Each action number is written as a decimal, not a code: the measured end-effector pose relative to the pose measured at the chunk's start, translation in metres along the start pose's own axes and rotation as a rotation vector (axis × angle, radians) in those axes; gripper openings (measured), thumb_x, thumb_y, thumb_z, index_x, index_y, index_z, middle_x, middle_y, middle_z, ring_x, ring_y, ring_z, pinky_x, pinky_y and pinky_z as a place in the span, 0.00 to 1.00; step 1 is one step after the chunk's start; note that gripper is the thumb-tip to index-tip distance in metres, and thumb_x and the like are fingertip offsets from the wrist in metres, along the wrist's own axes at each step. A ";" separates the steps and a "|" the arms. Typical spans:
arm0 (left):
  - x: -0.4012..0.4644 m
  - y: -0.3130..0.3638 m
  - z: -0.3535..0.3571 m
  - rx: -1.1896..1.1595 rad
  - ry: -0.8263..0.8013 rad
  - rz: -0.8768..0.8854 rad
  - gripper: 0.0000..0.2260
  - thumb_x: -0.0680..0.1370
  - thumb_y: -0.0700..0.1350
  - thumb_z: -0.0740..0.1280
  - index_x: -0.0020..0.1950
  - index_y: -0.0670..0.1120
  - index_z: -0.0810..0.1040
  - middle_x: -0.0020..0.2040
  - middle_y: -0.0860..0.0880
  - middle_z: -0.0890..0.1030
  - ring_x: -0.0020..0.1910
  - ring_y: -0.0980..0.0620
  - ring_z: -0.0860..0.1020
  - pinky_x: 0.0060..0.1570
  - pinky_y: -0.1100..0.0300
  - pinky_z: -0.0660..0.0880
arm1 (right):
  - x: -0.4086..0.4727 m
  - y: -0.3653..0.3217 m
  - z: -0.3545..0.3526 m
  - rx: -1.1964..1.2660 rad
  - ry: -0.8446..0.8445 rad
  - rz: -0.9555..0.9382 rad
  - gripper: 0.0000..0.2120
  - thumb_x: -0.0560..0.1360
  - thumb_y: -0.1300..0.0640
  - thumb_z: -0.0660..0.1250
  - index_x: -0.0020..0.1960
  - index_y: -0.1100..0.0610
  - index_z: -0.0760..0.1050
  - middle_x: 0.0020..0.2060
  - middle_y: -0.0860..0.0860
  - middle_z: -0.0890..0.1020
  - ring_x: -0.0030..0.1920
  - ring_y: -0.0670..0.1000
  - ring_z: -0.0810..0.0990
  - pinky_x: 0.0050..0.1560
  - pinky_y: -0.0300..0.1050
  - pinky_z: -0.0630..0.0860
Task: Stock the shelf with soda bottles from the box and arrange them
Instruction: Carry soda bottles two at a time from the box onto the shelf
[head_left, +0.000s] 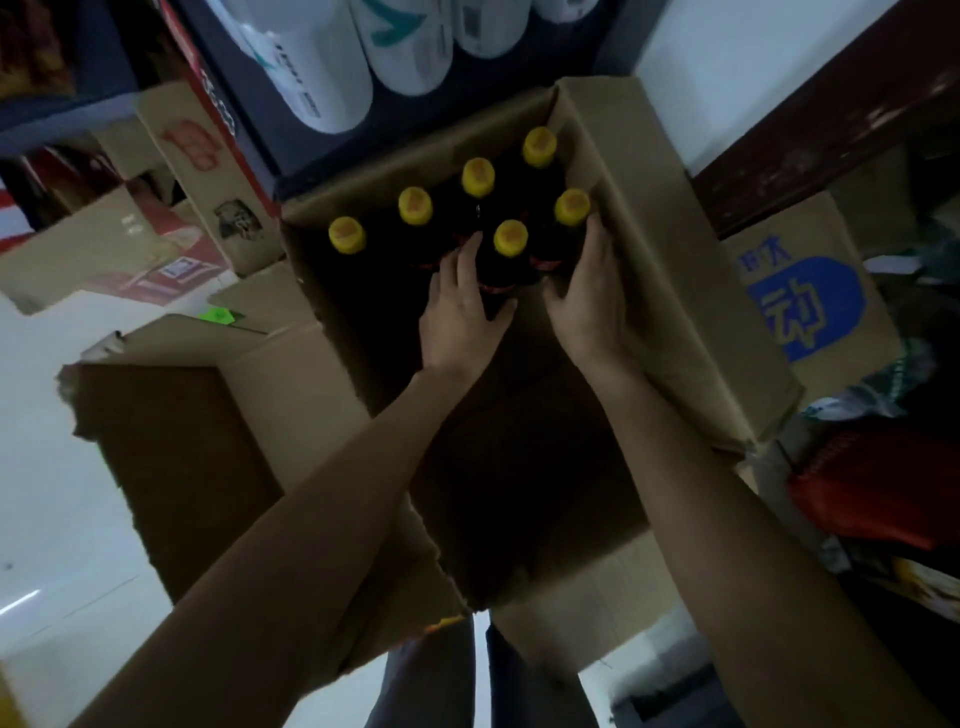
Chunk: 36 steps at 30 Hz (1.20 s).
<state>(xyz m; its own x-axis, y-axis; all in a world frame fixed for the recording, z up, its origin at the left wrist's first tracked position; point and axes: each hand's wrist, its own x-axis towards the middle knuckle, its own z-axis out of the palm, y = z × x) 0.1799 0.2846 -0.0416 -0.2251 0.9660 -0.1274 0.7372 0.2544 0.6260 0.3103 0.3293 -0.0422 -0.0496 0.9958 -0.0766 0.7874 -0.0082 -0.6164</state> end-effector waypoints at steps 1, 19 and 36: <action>0.005 0.000 0.007 -0.003 0.011 0.001 0.34 0.74 0.49 0.71 0.75 0.46 0.59 0.72 0.44 0.65 0.70 0.44 0.66 0.60 0.50 0.72 | 0.006 0.002 0.006 -0.006 0.014 0.010 0.36 0.73 0.62 0.70 0.75 0.64 0.56 0.72 0.59 0.67 0.72 0.56 0.65 0.68 0.44 0.64; -0.007 0.001 -0.013 -0.080 0.187 0.154 0.31 0.69 0.47 0.76 0.67 0.47 0.64 0.62 0.42 0.73 0.62 0.47 0.73 0.57 0.63 0.70 | -0.025 -0.012 -0.006 0.232 0.192 0.000 0.32 0.64 0.60 0.78 0.63 0.64 0.68 0.60 0.57 0.77 0.61 0.54 0.74 0.58 0.35 0.67; -0.166 0.080 -0.162 -0.566 -0.185 0.545 0.33 0.63 0.48 0.78 0.61 0.61 0.64 0.60 0.68 0.68 0.59 0.55 0.73 0.56 0.51 0.75 | -0.283 -0.080 -0.156 0.547 0.636 0.341 0.31 0.63 0.51 0.78 0.57 0.34 0.66 0.54 0.57 0.76 0.56 0.58 0.76 0.54 0.62 0.75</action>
<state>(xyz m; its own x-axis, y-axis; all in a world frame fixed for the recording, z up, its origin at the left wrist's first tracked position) 0.1731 0.1373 0.1542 0.2192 0.9519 0.2141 0.2674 -0.2696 0.9251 0.3570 0.0621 0.1509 0.6093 0.7926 0.0239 0.2870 -0.1923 -0.9384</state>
